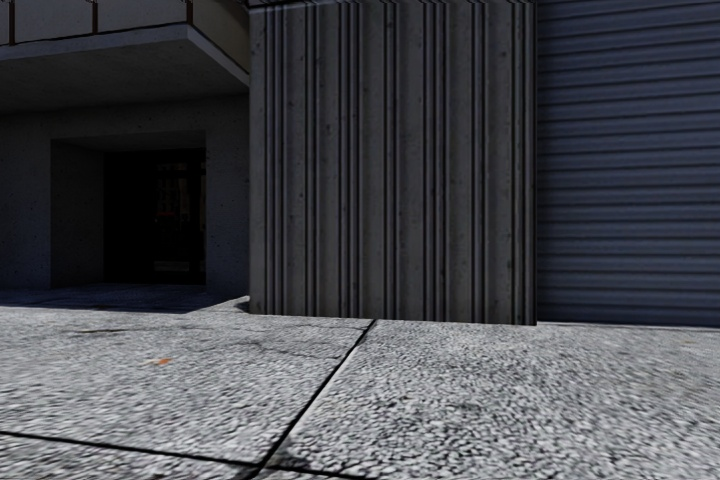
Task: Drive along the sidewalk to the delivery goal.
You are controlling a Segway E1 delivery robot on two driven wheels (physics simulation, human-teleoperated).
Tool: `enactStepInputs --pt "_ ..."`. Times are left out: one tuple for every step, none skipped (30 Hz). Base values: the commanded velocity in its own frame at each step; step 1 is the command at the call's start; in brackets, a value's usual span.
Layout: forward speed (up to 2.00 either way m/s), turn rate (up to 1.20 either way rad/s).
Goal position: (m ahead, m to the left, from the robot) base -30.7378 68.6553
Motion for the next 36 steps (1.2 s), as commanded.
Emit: enactStepInputs --pt "0.0 0.35" --pt "0.0 0.36" --pt "0.0 0.36" --pt "0.0 0.36" --pt "0.0 0.36" --pt "0.0 0.36" --pt "0.0 0.36" --pt "0.0 0.36" --pt "0.0 0.36" --pt "0.0 0.36" --pt "0.0 0.36" --pt "0.0 0.36" --pt "0.0 0.38" --pt "0.0 0.38" --pt "0.0 0.39" --pt "0.0 0.4" --pt "0.0 0.4" --pt "0.0 0.4" --pt "0.0 0.4" --pt "0.0 0.4" --pt "0.0 0.4" --pt "0.0 0.4" --pt "0.0 0.4" --pt "0.0 0.4" --pt "0.0 0.4" --pt "0.0 0.4" --pt "0.0 0.4" --pt "0.0 0.4" --pt "0.0 0.4" --pt "0.0 0.4" --pt "0.0 0.4" --pt "0.0 0.4" --pt "0.0 0.4" --pt "0.0 0.4" --pt "0.0 0.4" --pt "0.0 0.4"
